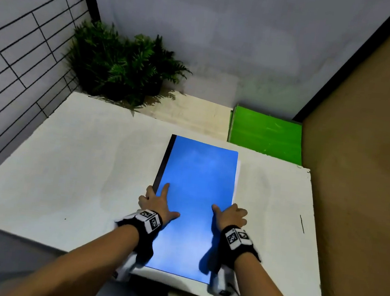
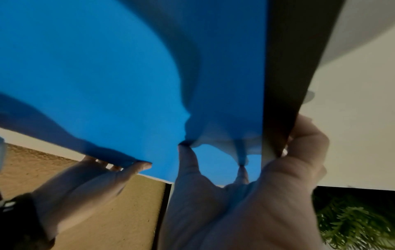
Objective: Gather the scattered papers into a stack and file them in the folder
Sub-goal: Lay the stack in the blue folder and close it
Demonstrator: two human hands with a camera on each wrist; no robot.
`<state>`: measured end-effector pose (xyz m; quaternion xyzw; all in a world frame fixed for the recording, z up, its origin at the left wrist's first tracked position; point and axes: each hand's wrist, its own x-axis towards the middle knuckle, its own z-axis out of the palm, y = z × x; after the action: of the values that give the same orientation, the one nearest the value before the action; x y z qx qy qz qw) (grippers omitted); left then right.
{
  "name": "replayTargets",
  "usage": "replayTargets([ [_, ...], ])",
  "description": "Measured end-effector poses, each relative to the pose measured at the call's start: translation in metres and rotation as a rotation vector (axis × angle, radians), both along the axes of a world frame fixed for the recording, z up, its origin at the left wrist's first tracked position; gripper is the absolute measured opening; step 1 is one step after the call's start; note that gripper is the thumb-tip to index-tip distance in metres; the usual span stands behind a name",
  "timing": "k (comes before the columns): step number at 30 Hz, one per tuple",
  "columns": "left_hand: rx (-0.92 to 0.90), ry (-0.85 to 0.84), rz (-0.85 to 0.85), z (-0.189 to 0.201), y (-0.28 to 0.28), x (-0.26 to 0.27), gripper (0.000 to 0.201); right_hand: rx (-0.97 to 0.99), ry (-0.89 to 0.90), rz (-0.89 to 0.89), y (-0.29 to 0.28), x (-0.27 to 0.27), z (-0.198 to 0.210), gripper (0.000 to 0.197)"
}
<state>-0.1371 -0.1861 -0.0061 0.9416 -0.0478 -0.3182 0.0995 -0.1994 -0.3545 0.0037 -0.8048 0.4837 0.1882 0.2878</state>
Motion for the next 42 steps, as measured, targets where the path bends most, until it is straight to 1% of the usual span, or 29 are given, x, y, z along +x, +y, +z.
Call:
replayTargets([
  [3, -0.02, 0.012, 0.004, -0.004, -0.003, -0.001, 0.095, 0.078, -0.034, -0.176, 0.006, 0.003, -0.002, 0.062],
  [5, -0.023, 0.014, 0.007, -0.005, -0.003, 0.0, 0.096, 0.132, -0.078, -0.232, -0.001, 0.002, -0.001, 0.06],
  [8, -0.065, 0.0, 0.032, -0.006, 0.002, 0.002, 0.098, 0.2, -0.077, -0.17, -0.011, 0.0, -0.006, 0.055],
  [11, -0.157, -0.01, 0.126, -0.004, 0.009, 0.006, 0.1, 0.17, -0.06, -0.146, -0.005, 0.001, -0.003, 0.049],
  [13, -0.232, 0.009, 0.21, -0.004, 0.013, 0.01, 0.101, 0.19, -0.104, -0.144, -0.002, 0.001, -0.003, 0.043],
  [15, -0.32, 0.051, 0.268, -0.006, 0.018, 0.015, 0.101, 0.254, -0.157, -0.127, 0.0, -0.003, -0.003, 0.045],
  [18, -0.446, 0.104, 0.285, -0.012, 0.025, 0.024, 0.089, 0.343, -0.235, -0.12, -0.005, -0.008, -0.004, 0.054],
  [20, -0.518, 0.117, 0.288, -0.013, 0.029, 0.028, 0.081, 0.387, -0.278, -0.141, -0.011, -0.01, -0.006, 0.052],
  [23, -0.612, 0.125, 0.299, -0.016, 0.035, 0.03, 0.08, 0.423, -0.267, -0.143, -0.019, -0.009, -0.006, 0.05],
  [26, -0.662, 0.104, 0.236, -0.014, 0.039, 0.027, 0.08, 0.476, -0.24, -0.111, -0.022, -0.008, -0.005, 0.05],
  [29, -0.658, 0.096, 0.154, -0.01, 0.035, 0.026, 0.078, 0.507, -0.23, -0.056, -0.027, -0.008, -0.009, 0.056],
  [31, -0.67, 0.085, 0.094, -0.006, 0.026, 0.03, 0.074, 0.454, -0.251, -0.057, -0.034, -0.009, -0.01, 0.059],
  [33, -0.687, 0.065, 0.039, 0.001, 0.011, 0.035, 0.07, 0.378, -0.309, -0.092, -0.045, -0.011, -0.012, 0.06],
  [37, -0.718, 0.076, -0.054, 0.013, -0.025, 0.041, 0.068, 0.225, -0.408, -0.176, -0.076, -0.019, -0.01, 0.053],
  [40, -0.672, 0.13, -0.088, 0.014, -0.046, 0.044, 0.069, 0.173, -0.397, -0.204, -0.103, -0.018, -0.006, 0.049],
  [42, -0.602, 0.159, -0.137, 0.01, -0.057, 0.041, 0.071, 0.143, -0.328, -0.223, -0.119, -0.018, -0.007, 0.045],
])
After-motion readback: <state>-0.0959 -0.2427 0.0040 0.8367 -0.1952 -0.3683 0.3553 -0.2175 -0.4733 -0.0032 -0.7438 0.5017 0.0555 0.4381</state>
